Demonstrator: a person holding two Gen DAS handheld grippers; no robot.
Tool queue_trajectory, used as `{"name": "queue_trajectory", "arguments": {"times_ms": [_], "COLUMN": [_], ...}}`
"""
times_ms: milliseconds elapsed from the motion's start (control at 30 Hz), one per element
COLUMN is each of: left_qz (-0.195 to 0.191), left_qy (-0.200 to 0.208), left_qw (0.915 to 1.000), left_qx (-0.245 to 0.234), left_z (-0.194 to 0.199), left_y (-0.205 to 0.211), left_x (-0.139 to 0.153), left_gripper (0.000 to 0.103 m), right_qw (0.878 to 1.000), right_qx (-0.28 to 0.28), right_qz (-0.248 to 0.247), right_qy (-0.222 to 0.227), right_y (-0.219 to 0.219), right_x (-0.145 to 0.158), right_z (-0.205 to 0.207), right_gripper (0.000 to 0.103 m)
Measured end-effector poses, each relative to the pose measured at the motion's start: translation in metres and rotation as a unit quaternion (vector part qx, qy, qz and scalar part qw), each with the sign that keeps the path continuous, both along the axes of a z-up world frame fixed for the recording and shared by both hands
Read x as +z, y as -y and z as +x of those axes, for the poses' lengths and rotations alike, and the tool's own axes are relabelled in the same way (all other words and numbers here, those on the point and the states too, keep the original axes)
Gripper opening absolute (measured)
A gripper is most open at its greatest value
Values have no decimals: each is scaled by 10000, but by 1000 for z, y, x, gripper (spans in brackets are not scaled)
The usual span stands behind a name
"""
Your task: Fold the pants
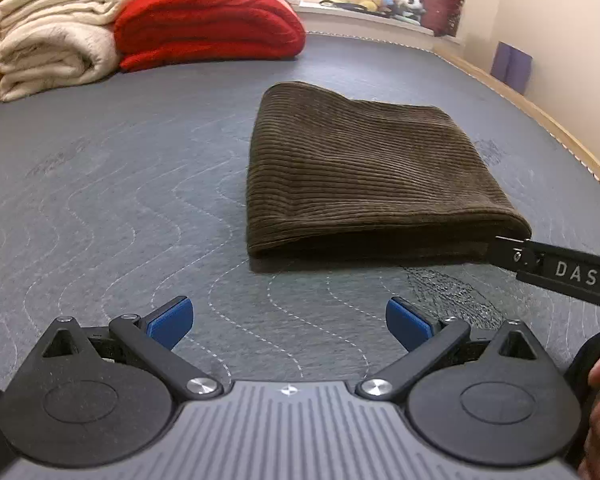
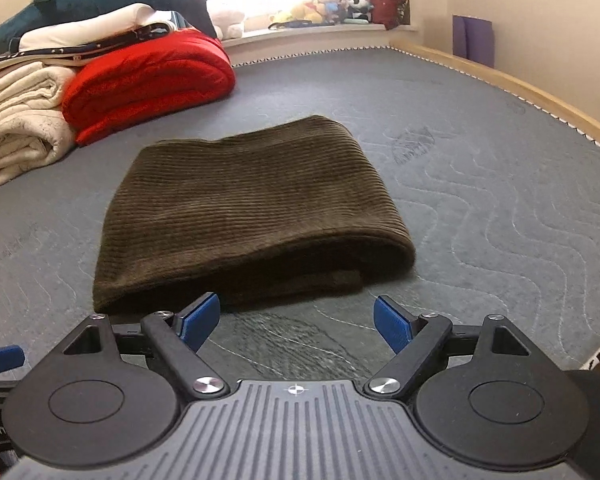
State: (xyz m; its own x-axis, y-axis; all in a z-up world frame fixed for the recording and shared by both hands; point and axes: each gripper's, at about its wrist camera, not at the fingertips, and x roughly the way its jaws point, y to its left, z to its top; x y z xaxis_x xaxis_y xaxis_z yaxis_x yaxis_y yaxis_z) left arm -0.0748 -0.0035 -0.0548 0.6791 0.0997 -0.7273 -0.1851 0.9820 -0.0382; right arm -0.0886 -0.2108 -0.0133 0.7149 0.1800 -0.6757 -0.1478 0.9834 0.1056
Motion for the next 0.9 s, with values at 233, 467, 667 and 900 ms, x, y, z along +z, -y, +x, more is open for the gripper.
{"name": "queue_trajectory", "arguments": {"times_ms": [233, 467, 667, 900], "left_qz": [-182, -145, -98, -92], "left_qy": [13, 34, 57, 98], "left_qw": [9997, 9999, 9999, 9998], "left_qx": [166, 47, -31, -111], "left_z": [1, 0, -1, -3], "left_y": [-12, -7, -8, -7], "left_x": [4, 3, 2, 2], "left_gripper": [103, 103, 103, 103], "right_qw": [9996, 9997, 9996, 9995], "right_qx": [175, 81, 148, 141], "right_qz": [-218, -197, -248, -270], "right_qy": [-15, -81, -58, -101], "right_y": [-8, -5, -10, -10], "right_x": [-3, -4, -5, -7], "right_z": [-1, 0, -1, 0], "right_gripper": [85, 85, 85, 85]}}
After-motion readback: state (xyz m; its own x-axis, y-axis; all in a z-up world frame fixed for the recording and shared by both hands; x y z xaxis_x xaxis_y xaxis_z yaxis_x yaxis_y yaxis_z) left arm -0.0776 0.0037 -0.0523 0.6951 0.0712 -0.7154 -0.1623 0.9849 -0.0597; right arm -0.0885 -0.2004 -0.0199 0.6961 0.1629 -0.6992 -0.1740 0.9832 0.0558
